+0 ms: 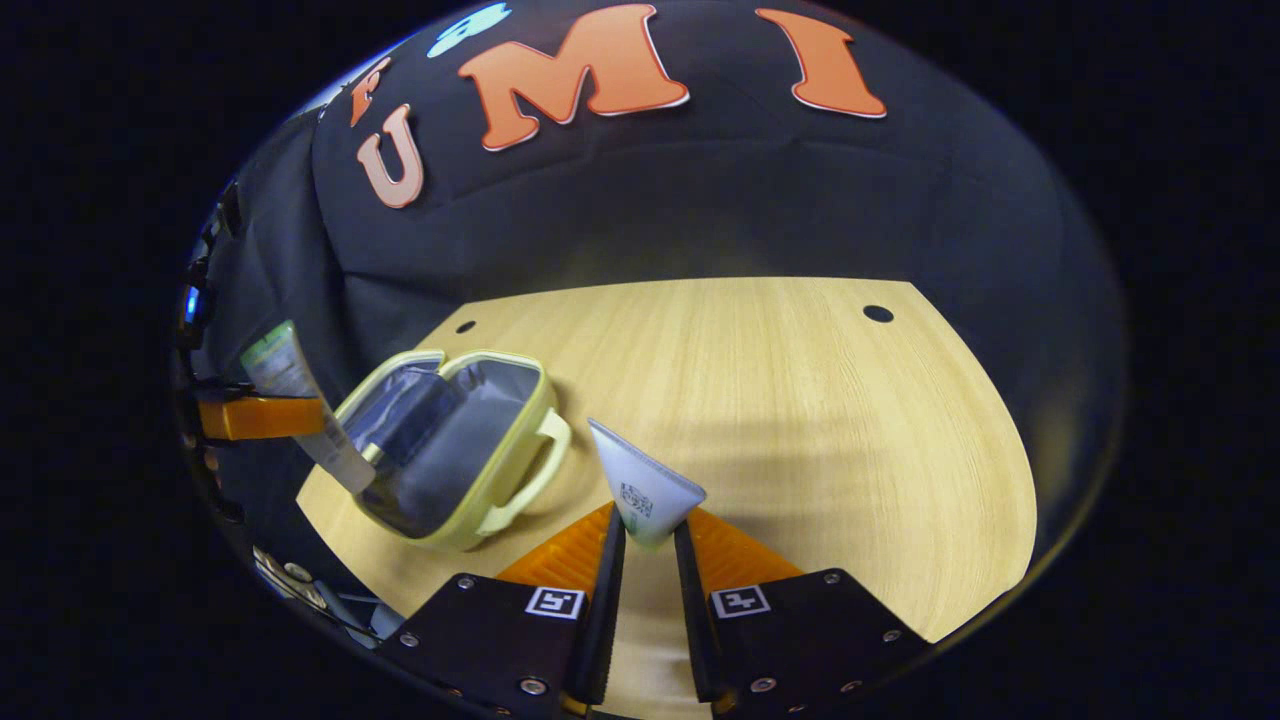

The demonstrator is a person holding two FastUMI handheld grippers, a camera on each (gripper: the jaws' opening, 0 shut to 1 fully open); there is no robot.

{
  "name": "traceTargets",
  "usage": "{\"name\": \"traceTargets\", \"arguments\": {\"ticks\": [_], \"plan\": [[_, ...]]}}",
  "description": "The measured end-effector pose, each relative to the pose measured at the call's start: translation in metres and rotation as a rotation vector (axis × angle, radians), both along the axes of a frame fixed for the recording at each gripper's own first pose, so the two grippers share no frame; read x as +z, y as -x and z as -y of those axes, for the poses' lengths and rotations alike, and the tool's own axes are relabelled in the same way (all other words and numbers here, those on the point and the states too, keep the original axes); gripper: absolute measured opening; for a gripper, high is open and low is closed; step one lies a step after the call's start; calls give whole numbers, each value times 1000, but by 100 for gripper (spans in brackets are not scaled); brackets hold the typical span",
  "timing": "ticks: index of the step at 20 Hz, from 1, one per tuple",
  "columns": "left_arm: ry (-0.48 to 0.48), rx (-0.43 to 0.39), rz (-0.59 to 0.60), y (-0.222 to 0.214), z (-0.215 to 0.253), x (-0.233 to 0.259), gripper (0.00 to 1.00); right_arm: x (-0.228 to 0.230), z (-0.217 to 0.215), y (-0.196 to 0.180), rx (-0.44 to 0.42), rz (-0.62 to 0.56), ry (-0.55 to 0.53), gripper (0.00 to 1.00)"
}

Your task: First open the suitcase, pack the skin care products into it, and then close the suitcase.

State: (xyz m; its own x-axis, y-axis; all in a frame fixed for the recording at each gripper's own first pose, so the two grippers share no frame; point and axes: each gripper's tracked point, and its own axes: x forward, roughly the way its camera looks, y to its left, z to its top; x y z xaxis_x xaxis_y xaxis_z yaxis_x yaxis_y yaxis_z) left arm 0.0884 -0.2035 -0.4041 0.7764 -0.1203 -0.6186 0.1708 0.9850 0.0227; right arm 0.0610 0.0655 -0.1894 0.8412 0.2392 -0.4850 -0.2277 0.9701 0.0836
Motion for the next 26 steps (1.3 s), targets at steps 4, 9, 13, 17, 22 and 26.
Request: {"name": "traceTargets", "arguments": {"ticks": [4,9,13,17,22,26], "plan": [[-90,-45,-140,-3,-47,-12,30,14,-33,12,13,5,-38,33],[-165,-67,-361,-17,-69,-49,30,13,-48,27,-8,-1,-56,33],[-165,-76,-479,-35,-70,-80,30,11,-52,39,-37,-10,-71,33],[-222,-46,-552,-51,-84,-113,30,12,-52,46,-75,-14,-80,33],[-225,-23,-567,-73,-86,-131,32,13,-51,50,-96,-29,-84,33],[-163,-14,-593,-70,-80,-139,58,16,-49,48,-95,-34,-71,32]]}}
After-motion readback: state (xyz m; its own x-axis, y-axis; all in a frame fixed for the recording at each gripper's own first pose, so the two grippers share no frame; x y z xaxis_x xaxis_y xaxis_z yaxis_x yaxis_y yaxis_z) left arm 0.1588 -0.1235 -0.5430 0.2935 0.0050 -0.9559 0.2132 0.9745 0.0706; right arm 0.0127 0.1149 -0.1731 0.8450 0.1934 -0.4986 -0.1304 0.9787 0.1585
